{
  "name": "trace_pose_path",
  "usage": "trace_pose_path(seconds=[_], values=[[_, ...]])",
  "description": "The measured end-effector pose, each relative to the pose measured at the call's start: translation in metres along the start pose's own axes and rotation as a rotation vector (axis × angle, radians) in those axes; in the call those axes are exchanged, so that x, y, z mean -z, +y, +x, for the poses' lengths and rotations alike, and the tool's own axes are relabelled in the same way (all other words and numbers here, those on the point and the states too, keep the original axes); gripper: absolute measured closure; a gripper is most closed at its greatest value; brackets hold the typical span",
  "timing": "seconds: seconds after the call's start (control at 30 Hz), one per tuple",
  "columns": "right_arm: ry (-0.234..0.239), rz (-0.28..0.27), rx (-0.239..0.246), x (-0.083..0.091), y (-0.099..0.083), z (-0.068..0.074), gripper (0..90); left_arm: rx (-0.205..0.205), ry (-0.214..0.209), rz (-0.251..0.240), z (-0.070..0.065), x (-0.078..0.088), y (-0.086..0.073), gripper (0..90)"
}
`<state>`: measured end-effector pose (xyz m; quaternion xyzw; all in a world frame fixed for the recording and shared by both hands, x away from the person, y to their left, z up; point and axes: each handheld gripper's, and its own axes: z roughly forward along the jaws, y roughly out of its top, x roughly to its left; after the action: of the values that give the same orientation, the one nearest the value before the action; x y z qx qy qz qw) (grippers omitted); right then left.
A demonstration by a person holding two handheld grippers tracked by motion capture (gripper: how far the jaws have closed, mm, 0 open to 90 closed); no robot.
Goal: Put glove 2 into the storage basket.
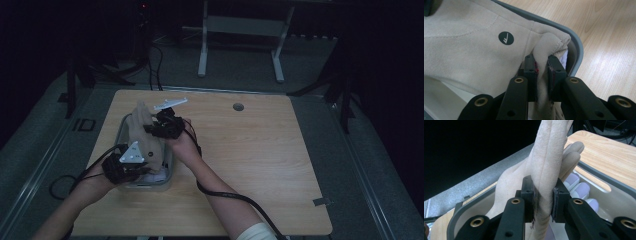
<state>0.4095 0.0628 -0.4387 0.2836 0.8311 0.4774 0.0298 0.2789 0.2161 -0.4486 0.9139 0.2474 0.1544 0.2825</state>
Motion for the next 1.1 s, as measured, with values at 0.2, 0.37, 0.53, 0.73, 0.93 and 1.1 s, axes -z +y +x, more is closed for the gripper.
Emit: trace_pose_path(seconds=[0.2,0.37,0.53,0.73,0.93,1.1], values=[[-0.015,0.034,-0.015,-0.014,-0.008,-0.007,75.7,0.026,-0.013,0.023,0.003,-0.014,-0.005,80.2],[-0.02,0.072,-0.043,-0.023,-0.019,-0.02,75.6,0.045,-0.032,0.023,0.006,-0.022,-0.006,80.1],[-0.031,0.096,-0.05,-0.03,-0.025,-0.027,75.4,0.06,-0.041,0.02,0.009,-0.028,-0.007,80.1],[-0.05,0.125,-0.051,-0.037,-0.03,-0.031,74.7,0.071,-0.055,0.023,0.01,-0.037,-0.01,79.9],[-0.039,0.144,-0.06,-0.039,-0.026,-0.034,63.9,0.1,-0.073,0.009,0.012,-0.037,-0.014,78.9],[-0.025,0.118,-0.074,-0.033,-0.027,-0.039,42.0,0.125,-0.092,-0.005,0.013,-0.036,-0.015,75.1]])
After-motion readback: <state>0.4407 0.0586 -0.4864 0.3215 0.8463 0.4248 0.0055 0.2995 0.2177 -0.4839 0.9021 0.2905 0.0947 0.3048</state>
